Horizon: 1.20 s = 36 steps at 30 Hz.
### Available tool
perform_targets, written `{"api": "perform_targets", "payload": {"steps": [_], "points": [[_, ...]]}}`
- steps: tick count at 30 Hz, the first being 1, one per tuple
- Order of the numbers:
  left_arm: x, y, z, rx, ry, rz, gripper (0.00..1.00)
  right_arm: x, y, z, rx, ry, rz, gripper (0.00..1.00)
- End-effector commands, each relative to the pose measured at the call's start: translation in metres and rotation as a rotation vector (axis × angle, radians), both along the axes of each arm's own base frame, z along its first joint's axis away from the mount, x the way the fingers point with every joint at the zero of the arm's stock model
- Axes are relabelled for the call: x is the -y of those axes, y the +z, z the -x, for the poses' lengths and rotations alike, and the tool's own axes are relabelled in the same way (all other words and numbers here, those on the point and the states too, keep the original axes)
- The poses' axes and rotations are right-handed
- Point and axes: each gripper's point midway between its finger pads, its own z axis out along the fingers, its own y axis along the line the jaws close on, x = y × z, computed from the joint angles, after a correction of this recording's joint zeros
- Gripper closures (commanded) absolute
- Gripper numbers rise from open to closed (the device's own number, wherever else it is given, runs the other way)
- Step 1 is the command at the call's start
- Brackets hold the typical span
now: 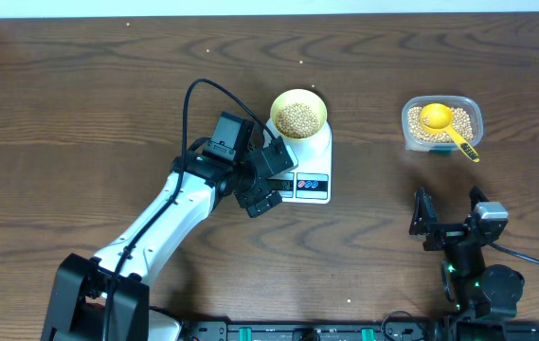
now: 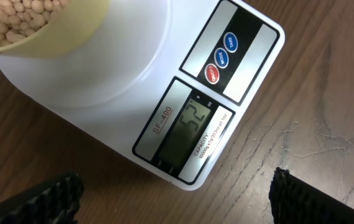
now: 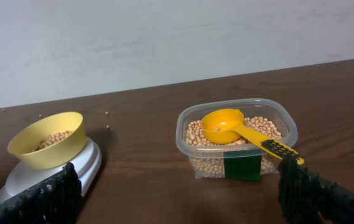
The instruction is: Scoop item into bowl and weigh 50g on scale
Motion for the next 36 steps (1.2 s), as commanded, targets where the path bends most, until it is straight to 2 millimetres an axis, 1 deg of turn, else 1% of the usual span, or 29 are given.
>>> {"api": "perform_targets", "payload": {"steps": [1,3,5,36], "points": [[-0.003,0.000,-0.001,0.006,-0.002,-0.007,0.02,-0.008,0.000,0.001,0.008,0.047,0.037,0.01],[-0.003,0.000,-0.001,0.006,-0.002,-0.007,0.02,-0.021,0.002,0.003,0.030,0.123,0.132,0.01],[-0.003,0.000,-0.001,0.006,-0.002,-0.007,0.02,-0.026,0.002,0.004,0.037,0.147,0.162,0.01],[-0.003,0.000,-0.001,0.006,-0.002,-0.007,0.02,-0.026,0.002,0.004,0.036,0.142,0.162,0.01]]}}
